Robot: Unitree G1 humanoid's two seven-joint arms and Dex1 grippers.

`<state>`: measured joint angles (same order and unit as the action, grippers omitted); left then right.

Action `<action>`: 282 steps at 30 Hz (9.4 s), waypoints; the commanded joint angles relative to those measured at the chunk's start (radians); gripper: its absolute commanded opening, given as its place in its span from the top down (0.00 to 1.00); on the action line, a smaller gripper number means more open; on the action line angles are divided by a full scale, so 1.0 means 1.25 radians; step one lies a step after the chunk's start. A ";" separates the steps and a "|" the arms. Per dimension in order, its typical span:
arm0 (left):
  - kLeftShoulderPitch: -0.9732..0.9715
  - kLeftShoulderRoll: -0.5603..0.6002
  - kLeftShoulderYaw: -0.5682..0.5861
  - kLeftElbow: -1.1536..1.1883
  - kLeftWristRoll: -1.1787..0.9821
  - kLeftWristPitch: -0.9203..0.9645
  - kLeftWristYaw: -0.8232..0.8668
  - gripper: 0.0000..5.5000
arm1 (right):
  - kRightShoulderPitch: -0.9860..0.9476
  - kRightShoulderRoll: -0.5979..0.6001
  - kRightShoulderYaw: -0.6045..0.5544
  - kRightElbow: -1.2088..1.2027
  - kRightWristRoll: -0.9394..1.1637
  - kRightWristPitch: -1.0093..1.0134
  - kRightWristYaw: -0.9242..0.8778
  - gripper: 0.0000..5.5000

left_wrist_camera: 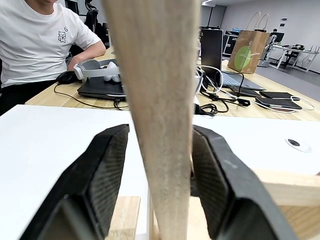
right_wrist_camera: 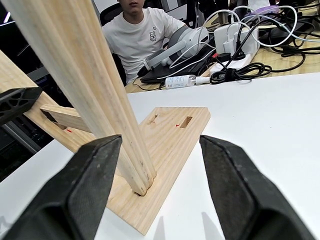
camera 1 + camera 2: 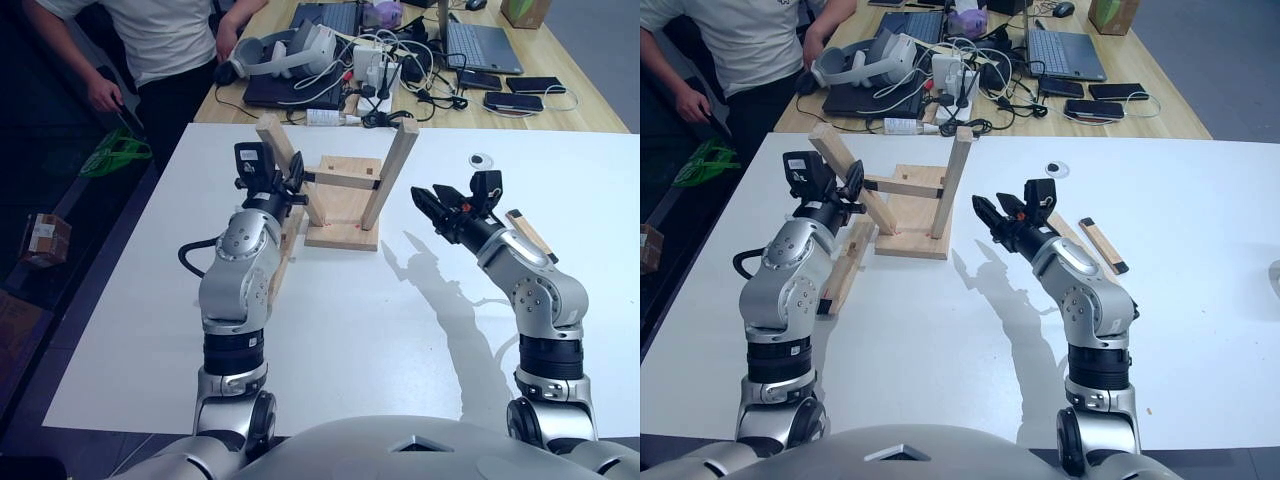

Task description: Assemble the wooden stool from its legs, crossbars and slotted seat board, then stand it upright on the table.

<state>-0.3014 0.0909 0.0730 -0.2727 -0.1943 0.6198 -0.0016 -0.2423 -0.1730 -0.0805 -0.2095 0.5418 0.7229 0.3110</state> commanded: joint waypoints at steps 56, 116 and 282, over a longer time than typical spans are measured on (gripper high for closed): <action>-0.277 -0.204 0.224 0.148 -0.186 0.374 0.189 0.61 | -0.032 -0.006 -0.050 0.010 0.045 -0.004 -0.013 0.46; -0.463 0.167 0.292 -0.040 -0.320 0.259 -0.043 0.61 | 0.007 0.005 -0.042 -0.026 0.045 0.008 -0.052 0.46; -0.136 0.184 -0.047 0.092 0.002 0.301 -0.141 0.61 | -0.245 -0.440 0.041 1.009 -0.372 -0.421 0.425 0.46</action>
<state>-0.4577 0.3209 0.0160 -0.1535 -0.2031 0.9988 -0.1820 -0.5493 -0.7211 -0.0522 1.0296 0.0999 0.1975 0.7938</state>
